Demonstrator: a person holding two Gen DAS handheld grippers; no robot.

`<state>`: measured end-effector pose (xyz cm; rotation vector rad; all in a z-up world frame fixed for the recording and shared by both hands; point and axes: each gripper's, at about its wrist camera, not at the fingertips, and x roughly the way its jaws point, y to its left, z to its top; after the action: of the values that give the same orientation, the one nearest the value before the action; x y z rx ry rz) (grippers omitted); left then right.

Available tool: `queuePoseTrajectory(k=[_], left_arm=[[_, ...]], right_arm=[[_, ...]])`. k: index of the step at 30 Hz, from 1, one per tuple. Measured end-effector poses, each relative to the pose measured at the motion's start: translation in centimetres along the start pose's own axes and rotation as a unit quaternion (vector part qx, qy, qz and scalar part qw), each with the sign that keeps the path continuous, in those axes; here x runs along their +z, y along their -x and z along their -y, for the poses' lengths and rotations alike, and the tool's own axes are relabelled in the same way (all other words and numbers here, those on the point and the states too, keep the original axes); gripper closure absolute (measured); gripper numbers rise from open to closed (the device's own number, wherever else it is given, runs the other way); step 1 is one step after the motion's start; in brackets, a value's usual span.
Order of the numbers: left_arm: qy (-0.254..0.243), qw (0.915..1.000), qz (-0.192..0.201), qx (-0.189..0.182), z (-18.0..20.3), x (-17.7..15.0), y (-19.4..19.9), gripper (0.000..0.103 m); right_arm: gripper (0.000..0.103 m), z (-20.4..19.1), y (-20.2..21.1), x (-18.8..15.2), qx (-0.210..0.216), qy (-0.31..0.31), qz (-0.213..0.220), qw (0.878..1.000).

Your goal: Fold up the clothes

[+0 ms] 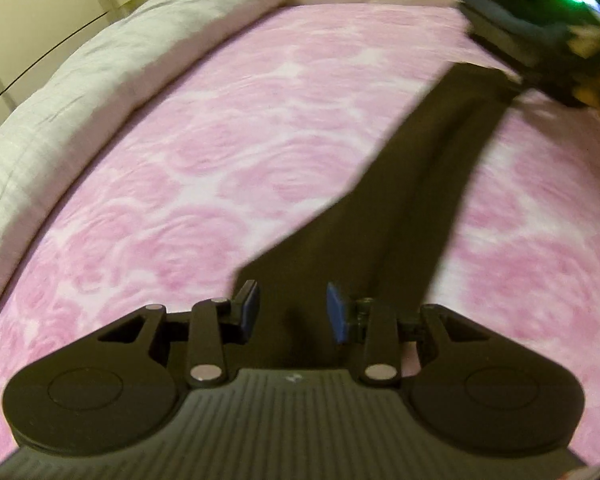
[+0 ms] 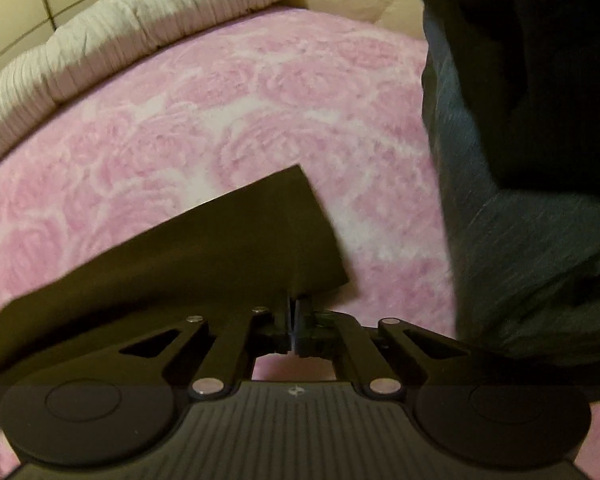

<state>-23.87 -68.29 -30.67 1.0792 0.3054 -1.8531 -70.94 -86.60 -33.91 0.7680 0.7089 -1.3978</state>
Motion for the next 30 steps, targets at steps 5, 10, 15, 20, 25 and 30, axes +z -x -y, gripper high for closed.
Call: queuePoseTrajectory(k=[5,10,15,20,25,30], left_arm=[[0.027,0.999,-0.031,-0.019,-4.1,1.1,-3.3,0.069],[0.052,0.9934,-0.06,-0.083,-6.2,2.4,-7.0,0.069],[0.036,0.9881,-0.089,-0.12,-5.8,2.7,-8.5,0.095],[0.038,0.9962,-0.039,-0.067,-5.8,2.6,-7.6,0.101],[0.049,0.9969,-0.037,-0.049,-5.6,1.8,-7.9,0.101],[0.057,0.997,-0.027,-0.046,-5.9,2.1,-8.0,0.101]], right_arm=[[0.103,-0.1,1.2,-0.9,-0.004,0.041,-0.015,0.999],[0.08,-1.1,3.2,-1.3,0.005,0.077,-0.028,0.997],[0.051,-4.6,6.0,0.1,0.054,0.179,0.0,0.982],[0.045,-13.2,2.9,2.3,0.07,0.316,0.0,0.946],[0.045,-18.2,-2.7,2.8,0.044,0.43,-0.073,0.899],[0.085,-18.9,-4.4,3.4,0.056,0.444,-0.101,0.889]])
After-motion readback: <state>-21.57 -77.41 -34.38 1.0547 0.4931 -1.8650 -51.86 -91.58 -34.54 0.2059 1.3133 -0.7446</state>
